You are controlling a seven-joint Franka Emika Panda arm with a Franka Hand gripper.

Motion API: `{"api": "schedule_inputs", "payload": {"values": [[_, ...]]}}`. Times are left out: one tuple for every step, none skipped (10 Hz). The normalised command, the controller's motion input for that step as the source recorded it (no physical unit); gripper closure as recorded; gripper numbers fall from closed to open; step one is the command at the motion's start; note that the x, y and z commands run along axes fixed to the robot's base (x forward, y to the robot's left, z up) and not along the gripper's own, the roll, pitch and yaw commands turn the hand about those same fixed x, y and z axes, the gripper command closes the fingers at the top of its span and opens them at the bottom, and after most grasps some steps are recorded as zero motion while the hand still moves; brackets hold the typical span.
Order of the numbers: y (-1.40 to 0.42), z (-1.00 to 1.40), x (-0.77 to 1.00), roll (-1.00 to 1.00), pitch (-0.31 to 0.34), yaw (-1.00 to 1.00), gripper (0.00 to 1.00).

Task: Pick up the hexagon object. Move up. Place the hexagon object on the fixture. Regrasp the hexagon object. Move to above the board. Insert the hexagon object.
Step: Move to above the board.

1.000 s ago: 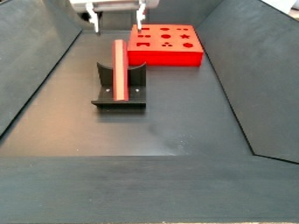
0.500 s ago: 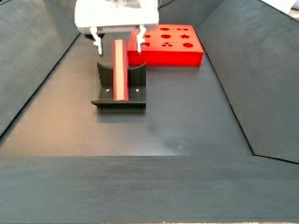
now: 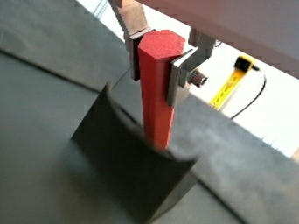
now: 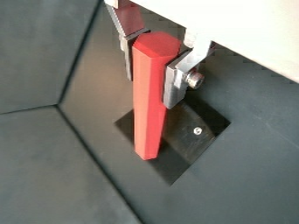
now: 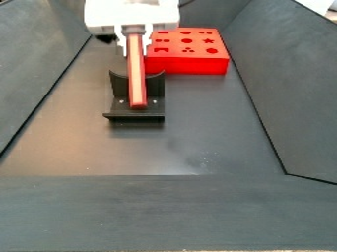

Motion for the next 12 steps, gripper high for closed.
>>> {"api": "schedule_inputs", "payload": {"values": [[-0.07, 1.0, -0.07, 0.13, -0.125, -0.05, 1.0], [-0.07, 1.0, -0.07, 0.1, -0.117, -0.07, 1.0], [-0.07, 1.0, -0.07, 0.06, -0.08, -0.11, 1.0], [-0.06, 1.0, -0.07, 0.05, -0.059, -0.12, 1.0], [-0.06, 1.0, -0.07, 0.04, -0.013, -0.13, 1.0], [-0.06, 1.0, -0.07, 0.03, 0.036, -0.13, 1.0], [-0.05, 1.0, -0.07, 0.02, 0.072, -0.11, 1.0], [-0.05, 1.0, -0.07, 0.01, 0.093, -0.09, 1.0], [-0.05, 1.0, -0.07, -0.01, 0.128, -0.05, 1.0], [-0.05, 1.0, -0.07, -0.02, 0.148, -0.02, 1.0], [-0.04, 1.0, -0.07, -0.03, 0.153, 0.02, 1.0], [-0.04, 1.0, -0.06, -0.04, 0.155, 0.04, 1.0]]}}
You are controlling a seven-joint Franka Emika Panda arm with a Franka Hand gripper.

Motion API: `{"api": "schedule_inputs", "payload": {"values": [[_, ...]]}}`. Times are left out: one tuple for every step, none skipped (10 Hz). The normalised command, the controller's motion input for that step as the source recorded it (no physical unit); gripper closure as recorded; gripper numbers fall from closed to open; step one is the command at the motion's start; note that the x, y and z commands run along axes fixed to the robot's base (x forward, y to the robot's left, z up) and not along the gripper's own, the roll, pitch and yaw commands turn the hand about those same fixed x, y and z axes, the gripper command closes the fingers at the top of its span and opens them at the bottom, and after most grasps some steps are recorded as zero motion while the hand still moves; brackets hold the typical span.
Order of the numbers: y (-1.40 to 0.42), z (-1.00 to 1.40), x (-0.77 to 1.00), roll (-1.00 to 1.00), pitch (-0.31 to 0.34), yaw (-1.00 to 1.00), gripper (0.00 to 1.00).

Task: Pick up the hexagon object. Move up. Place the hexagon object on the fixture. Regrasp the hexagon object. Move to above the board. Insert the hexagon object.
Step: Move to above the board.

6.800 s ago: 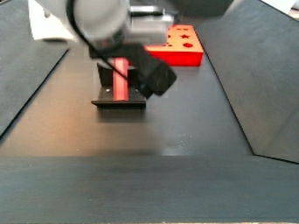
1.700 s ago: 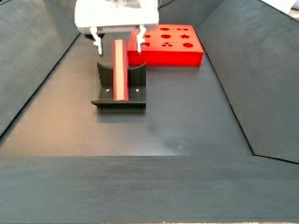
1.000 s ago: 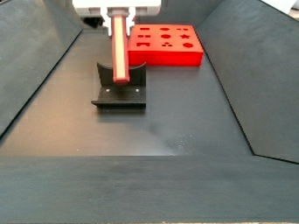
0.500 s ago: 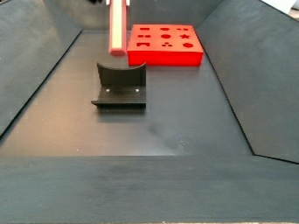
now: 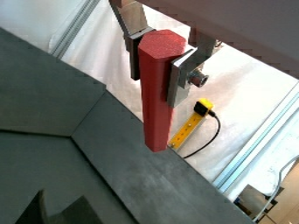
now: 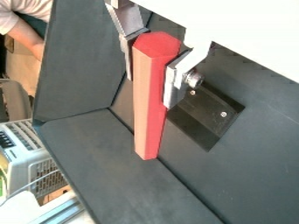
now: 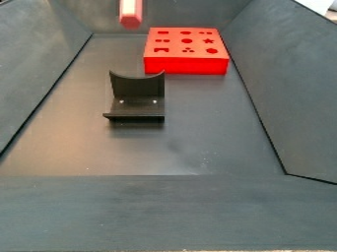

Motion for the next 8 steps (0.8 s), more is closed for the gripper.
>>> {"api": "schedule_inputs", "payload": {"values": [[-0.03, 0.77, -0.04, -0.05, 0.156, 0.07, 1.0], [-0.02, 0.54, -0.01, -0.04, 0.152, 0.1, 1.0], [-0.02, 0.37, 0.01, -0.04, 0.154, 0.11, 1.0], [-0.03, 0.2, 0.02, -0.03, 0.148, 0.12, 1.0], [-1.0, 0.13, -0.62, -1.0, 0.033, -0.06, 1.0], [-1.0, 0.15, -0.63, -1.0, 0.019, -0.05, 1.0], [-1.0, 0.17, -0.66, -1.0, 0.013, -0.05, 1.0], [-1.0, 0.14, -0.7, -1.0, 0.008, -0.05, 1.0]]}}
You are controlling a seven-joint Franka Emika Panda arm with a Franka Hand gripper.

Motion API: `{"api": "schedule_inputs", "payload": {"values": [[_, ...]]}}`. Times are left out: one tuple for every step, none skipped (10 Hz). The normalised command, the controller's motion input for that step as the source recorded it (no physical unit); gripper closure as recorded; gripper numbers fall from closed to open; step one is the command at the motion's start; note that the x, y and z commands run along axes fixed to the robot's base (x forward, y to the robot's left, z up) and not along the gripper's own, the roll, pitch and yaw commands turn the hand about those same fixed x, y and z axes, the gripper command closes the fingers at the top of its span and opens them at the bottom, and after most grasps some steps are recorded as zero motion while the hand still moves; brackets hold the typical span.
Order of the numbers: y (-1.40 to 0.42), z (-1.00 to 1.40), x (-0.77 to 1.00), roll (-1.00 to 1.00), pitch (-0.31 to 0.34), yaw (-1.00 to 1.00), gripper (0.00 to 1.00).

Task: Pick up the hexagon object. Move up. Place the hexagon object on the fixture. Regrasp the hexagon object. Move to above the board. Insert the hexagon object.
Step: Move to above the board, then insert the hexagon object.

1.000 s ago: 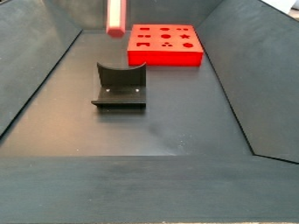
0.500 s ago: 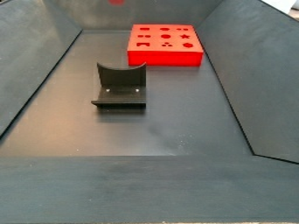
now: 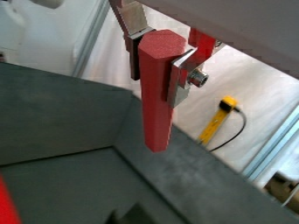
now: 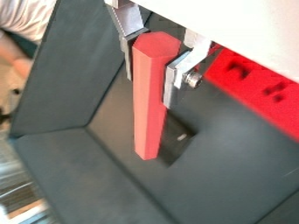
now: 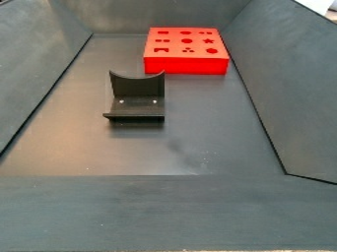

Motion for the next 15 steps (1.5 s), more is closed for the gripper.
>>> {"api": "schedule_inputs", "payload": {"values": [[-1.0, 0.15, -0.71, -1.0, 0.008, -0.06, 1.0], [-0.92, 0.15, -0.69, -1.0, 0.008, -0.06, 1.0], [-0.61, 0.09, -0.49, -1.0, 0.009, -0.06, 1.0], [-0.24, 0.04, -0.25, -1.0, 0.011, -0.06, 1.0], [-0.11, 0.02, -0.14, -1.0, 0.012, -0.05, 1.0], [-0.04, 0.01, -0.1, -1.0, 0.007, -0.05, 1.0], [-0.01, 0.0, -0.08, -1.0, 0.002, -0.05, 1.0], [0.02, 0.01, -0.06, -1.0, -0.002, -0.05, 1.0], [0.03, 0.0, -0.06, -0.95, -0.013, -0.04, 1.0], [0.03, 0.0, -0.05, -0.64, -0.022, -0.02, 1.0], [0.02, 0.0, -0.05, -0.43, -0.024, -0.02, 1.0], [0.01, 0.0, -0.04, -0.33, -0.028, -0.01, 1.0], [0.75, -0.67, -0.83, -0.12, -0.064, 0.18, 1.0], [0.47, -0.73, -0.72, -0.25, 0.0, -0.23, 1.0], [0.15, -0.7, -0.66, -0.25, -0.02, -0.5, 1.0]]}}
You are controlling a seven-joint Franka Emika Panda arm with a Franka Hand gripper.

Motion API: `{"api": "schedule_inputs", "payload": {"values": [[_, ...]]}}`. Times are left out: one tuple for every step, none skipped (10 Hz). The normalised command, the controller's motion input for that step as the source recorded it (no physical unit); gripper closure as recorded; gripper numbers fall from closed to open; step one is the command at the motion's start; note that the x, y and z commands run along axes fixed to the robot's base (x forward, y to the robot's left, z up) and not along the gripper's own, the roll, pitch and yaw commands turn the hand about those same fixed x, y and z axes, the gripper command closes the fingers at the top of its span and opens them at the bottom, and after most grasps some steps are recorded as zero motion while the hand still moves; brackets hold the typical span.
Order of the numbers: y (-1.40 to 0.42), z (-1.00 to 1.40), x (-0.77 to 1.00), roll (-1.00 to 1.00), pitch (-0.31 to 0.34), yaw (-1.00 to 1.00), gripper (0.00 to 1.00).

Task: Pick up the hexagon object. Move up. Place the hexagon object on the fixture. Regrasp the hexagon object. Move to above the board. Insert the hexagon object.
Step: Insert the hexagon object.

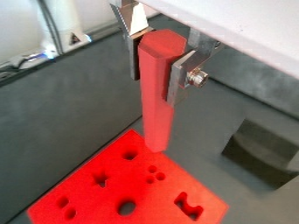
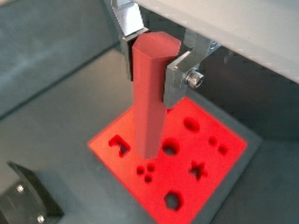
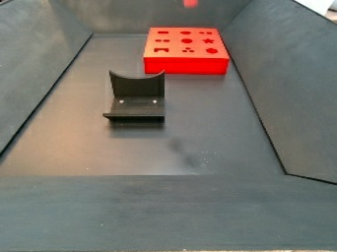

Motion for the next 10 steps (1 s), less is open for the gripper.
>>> {"api": "schedule_inputs", "payload": {"values": [[0.09, -0.65, -0.64, -0.26, -0.051, -0.53, 1.0], [0.07, -0.61, -0.65, -0.28, -0.081, -0.52, 1.0], [0.03, -0.56, -0.63, -0.29, -0.113, -0.53, 1.0], [0.0, -0.53, -0.61, -0.3, -0.13, -0.54, 1.0], [0.0, -0.47, -0.62, -0.33, -0.167, -0.52, 1.0], [0.07, -0.28, -0.58, -0.42, -0.219, -0.33, 1.0], [0.28, -0.02, -0.43, -0.49, -0.34, -0.09, 1.0], [0.41, 0.0, -0.33, -0.47, -0.387, -0.02, 1.0], [0.41, 0.0, -0.31, -0.46, -0.404, -0.03, 1.0], [0.35, -0.14, -0.42, -0.38, -0.364, -0.13, 1.0]]}}
